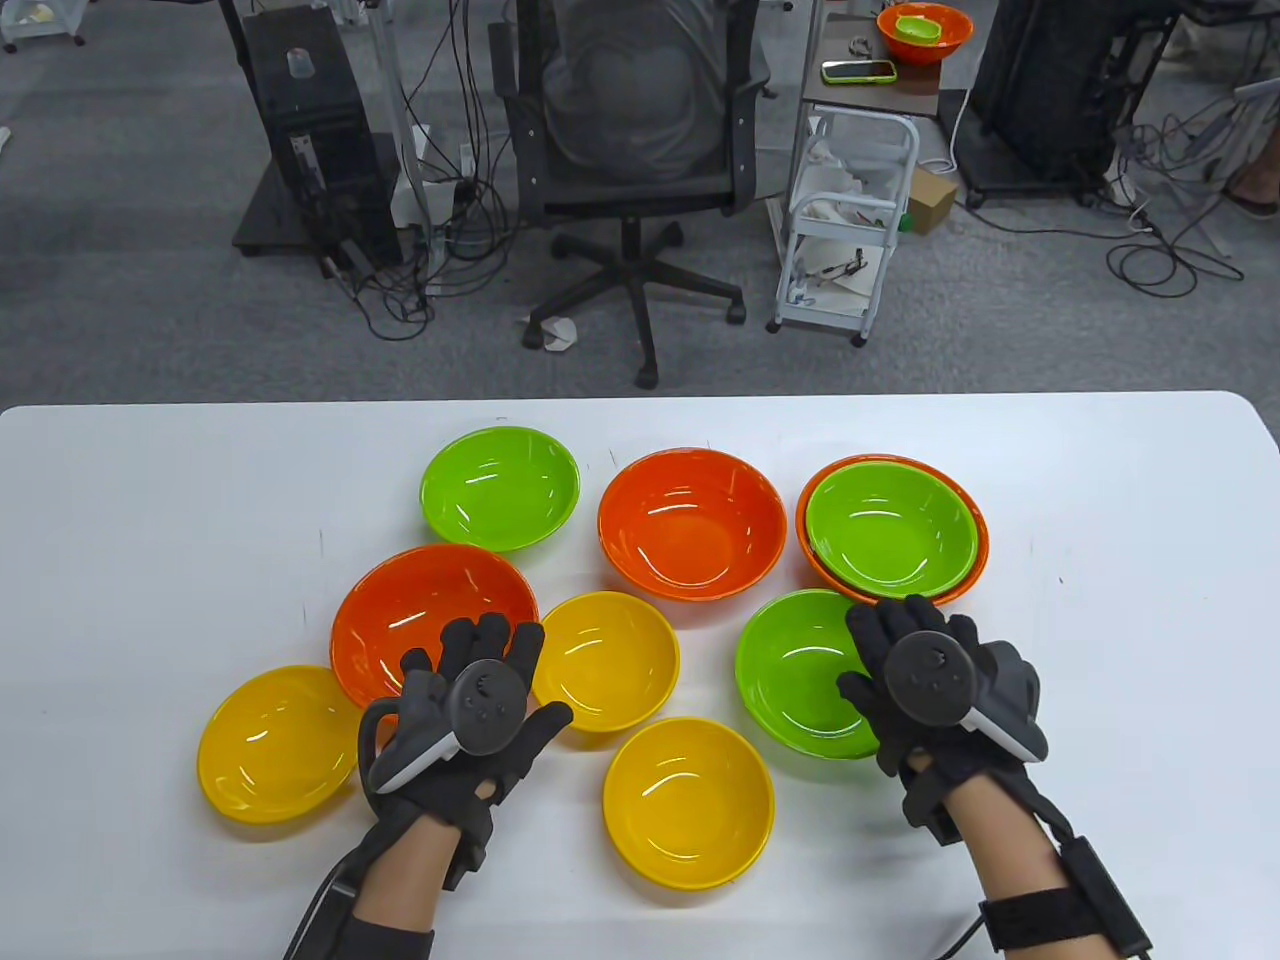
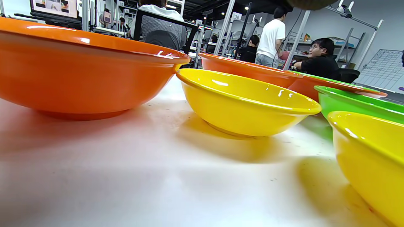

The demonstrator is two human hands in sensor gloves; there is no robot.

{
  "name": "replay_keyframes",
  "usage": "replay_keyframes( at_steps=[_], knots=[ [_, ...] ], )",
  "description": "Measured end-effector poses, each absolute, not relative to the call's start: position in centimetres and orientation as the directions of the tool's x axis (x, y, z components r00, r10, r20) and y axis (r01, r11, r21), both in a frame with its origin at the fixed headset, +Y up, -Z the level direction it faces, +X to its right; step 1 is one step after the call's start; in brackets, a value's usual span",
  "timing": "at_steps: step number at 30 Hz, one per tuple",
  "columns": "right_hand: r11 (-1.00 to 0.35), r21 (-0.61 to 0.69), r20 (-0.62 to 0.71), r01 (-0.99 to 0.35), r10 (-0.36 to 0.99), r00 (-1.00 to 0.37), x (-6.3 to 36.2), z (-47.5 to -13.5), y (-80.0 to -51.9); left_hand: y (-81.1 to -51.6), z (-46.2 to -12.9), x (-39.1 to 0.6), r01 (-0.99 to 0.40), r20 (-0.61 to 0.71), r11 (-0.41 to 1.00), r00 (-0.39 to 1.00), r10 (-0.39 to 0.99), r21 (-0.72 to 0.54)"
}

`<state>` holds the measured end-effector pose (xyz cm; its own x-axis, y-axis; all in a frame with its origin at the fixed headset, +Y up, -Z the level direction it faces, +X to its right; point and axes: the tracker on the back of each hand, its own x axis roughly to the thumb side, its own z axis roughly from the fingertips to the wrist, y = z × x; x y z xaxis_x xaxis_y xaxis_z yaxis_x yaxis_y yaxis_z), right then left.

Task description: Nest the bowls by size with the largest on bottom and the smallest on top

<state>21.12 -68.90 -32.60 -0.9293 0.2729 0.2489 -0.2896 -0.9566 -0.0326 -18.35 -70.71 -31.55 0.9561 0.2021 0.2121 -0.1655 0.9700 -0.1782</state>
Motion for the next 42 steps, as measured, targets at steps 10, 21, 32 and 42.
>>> replay_keyframes(
  at_steps=[10,21,32,42],
  knots=[
    [-0.943,-0.041,0.306,-0.329,0.302,-0.903,20.4,-31.0,-70.1,-71.1,-31.5,-17.7,-0.168,0.211,0.965,0.955,0.21,-0.201],
    [-0.934,-0.046,0.314,-0.355,0.324,-0.893,20.8,-30.3,-70.2,-69.8,-30.2,-15.9,-0.239,0.157,0.949,0.949,0.272,-0.204],
    [-0.93,-0.039,0.321,-0.365,0.335,-0.886,21.0,-30.4,-70.5,-71.3,-29.8,-14.1,-0.246,0.039,0.861,0.955,0.293,-0.446],
    [-0.932,-0.033,0.317,-0.36,0.332,-0.888,20.9,-30.3,-70.5,-74.2,-30.1,-13.1,-0.189,0.032,0.723,0.959,0.28,-0.665]
  ],
)
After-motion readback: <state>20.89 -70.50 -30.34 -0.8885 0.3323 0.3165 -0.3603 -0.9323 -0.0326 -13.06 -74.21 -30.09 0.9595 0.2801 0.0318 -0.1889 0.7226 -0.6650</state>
